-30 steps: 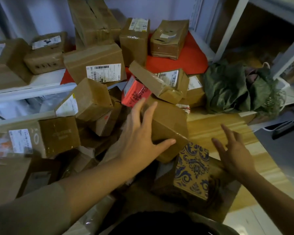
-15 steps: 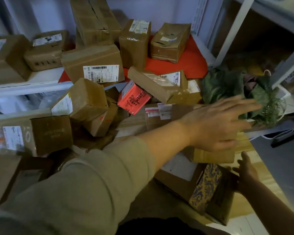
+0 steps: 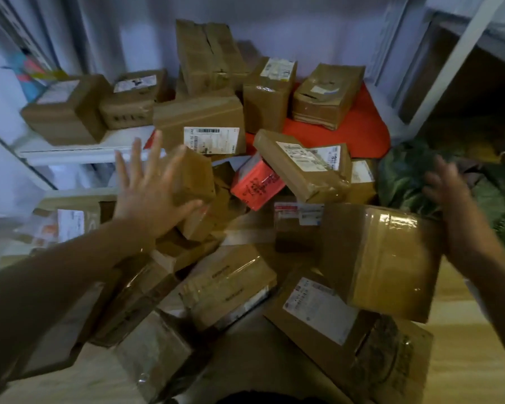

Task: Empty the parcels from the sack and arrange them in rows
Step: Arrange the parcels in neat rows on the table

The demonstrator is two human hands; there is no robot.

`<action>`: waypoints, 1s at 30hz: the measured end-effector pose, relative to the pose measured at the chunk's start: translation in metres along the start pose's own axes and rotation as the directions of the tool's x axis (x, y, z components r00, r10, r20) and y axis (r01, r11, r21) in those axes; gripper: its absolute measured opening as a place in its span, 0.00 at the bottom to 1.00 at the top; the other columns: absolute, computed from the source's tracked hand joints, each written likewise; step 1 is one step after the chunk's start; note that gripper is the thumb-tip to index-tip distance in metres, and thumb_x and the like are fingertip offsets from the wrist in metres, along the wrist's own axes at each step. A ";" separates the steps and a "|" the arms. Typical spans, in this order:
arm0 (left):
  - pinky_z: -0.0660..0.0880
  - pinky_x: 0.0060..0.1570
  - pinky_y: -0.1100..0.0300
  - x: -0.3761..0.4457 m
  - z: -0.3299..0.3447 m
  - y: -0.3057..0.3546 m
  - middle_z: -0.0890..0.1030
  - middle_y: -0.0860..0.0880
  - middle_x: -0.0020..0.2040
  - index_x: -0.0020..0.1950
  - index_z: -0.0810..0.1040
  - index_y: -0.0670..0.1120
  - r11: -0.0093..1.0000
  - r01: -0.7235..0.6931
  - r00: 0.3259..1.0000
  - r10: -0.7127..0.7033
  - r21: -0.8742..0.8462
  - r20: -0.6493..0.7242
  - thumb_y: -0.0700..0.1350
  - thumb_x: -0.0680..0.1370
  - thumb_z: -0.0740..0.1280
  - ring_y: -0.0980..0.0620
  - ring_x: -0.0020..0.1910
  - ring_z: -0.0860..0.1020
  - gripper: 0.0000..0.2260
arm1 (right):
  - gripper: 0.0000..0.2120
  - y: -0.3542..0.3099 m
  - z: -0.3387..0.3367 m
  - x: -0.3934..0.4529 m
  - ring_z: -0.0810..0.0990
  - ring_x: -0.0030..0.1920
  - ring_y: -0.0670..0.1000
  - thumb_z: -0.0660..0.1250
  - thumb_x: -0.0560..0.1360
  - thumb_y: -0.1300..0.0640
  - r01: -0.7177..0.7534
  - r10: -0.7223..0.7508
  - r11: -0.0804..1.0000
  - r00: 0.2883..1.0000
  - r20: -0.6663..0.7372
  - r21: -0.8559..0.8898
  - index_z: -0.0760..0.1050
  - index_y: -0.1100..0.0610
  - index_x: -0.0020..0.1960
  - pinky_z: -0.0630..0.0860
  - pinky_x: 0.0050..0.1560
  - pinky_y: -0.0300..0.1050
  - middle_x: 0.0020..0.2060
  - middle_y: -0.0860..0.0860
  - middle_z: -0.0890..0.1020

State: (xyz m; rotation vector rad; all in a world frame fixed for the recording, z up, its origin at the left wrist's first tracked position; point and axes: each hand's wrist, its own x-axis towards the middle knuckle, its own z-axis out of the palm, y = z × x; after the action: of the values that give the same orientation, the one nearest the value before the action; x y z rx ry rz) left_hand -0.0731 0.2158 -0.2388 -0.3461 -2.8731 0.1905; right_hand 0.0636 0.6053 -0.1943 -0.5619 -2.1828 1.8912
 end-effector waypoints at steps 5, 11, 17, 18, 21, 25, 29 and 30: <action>0.40 0.71 0.29 -0.008 0.016 -0.055 0.33 0.49 0.80 0.79 0.38 0.61 0.951 0.305 0.930 -0.283 -0.060 0.232 0.80 0.65 0.54 0.36 0.79 0.37 0.50 | 0.41 -0.083 0.056 0.021 0.54 0.78 0.54 0.54 0.67 0.20 0.411 -0.180 0.424 0.911 0.370 -0.807 0.50 0.33 0.77 0.50 0.74 0.69 0.79 0.44 0.54; 0.70 0.63 0.33 -0.022 0.033 -0.077 0.50 0.47 0.80 0.79 0.48 0.60 0.950 0.291 0.910 -0.238 -0.114 0.340 0.69 0.67 0.71 0.33 0.74 0.61 0.48 | 0.43 -0.027 0.171 0.033 0.40 0.79 0.63 0.58 0.70 0.24 0.659 -0.007 -0.360 0.706 0.708 -0.661 0.54 0.41 0.79 0.45 0.70 0.79 0.81 0.53 0.47; 0.72 0.62 0.40 -0.035 0.041 -0.106 0.57 0.48 0.78 0.77 0.60 0.54 0.912 0.349 0.900 -0.262 -0.216 0.348 0.59 0.72 0.73 0.38 0.71 0.67 0.37 | 0.33 0.002 0.158 0.073 0.42 0.78 0.63 0.60 0.75 0.33 0.477 0.026 -0.495 0.843 0.537 -0.726 0.65 0.47 0.76 0.56 0.69 0.75 0.80 0.53 0.49; 0.72 0.62 0.41 -0.038 0.043 -0.109 0.58 0.48 0.77 0.76 0.62 0.53 0.910 0.349 0.904 -0.264 -0.222 0.337 0.59 0.72 0.73 0.39 0.71 0.68 0.36 | 0.32 -0.001 0.155 0.076 0.43 0.78 0.63 0.60 0.75 0.34 0.455 0.004 -0.489 0.854 0.519 -0.744 0.66 0.48 0.75 0.59 0.69 0.73 0.80 0.54 0.50; 0.74 0.62 0.42 -0.049 0.045 -0.115 0.61 0.46 0.76 0.75 0.66 0.53 0.900 0.324 0.917 -0.223 -0.290 0.331 0.60 0.72 0.73 0.39 0.71 0.68 0.34 | 0.30 -0.007 0.158 0.080 0.51 0.77 0.63 0.61 0.74 0.35 0.391 -0.051 -0.419 0.891 0.451 -0.819 0.70 0.50 0.71 0.65 0.67 0.69 0.76 0.54 0.57; 0.67 0.67 0.39 -0.055 0.039 -0.130 0.53 0.51 0.81 0.78 0.61 0.56 0.894 0.346 0.920 -0.264 -0.286 0.288 0.68 0.73 0.65 0.39 0.75 0.63 0.36 | 0.31 -0.010 0.181 0.072 0.59 0.75 0.62 0.62 0.74 0.34 0.409 -0.167 -0.362 0.856 0.489 -0.838 0.70 0.50 0.70 0.58 0.71 0.73 0.71 0.56 0.66; 0.47 0.74 0.35 -0.087 0.027 -0.181 0.47 0.50 0.82 0.80 0.53 0.58 0.708 0.651 0.759 -0.619 -0.275 0.202 0.72 0.76 0.54 0.39 0.80 0.49 0.36 | 0.44 -0.008 0.226 0.059 0.58 0.76 0.61 0.67 0.71 0.32 0.601 -0.236 0.046 0.782 0.576 -0.798 0.55 0.50 0.79 0.54 0.76 0.64 0.77 0.57 0.61; 0.46 0.74 0.35 -0.111 0.029 -0.198 0.46 0.49 0.82 0.80 0.53 0.57 0.573 0.754 0.642 -0.747 -0.320 0.173 0.71 0.76 0.54 0.38 0.80 0.48 0.36 | 0.47 -0.008 0.243 0.056 0.56 0.77 0.61 0.68 0.71 0.32 0.572 -0.195 0.265 0.820 0.538 -0.776 0.51 0.48 0.80 0.54 0.76 0.62 0.78 0.56 0.59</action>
State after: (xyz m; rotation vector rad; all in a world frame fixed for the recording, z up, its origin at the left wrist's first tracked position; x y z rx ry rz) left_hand -0.0191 -0.0054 -0.2605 0.8539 -2.7605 -0.5132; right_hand -0.0828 0.4071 -0.2309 0.2769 -3.1066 0.3005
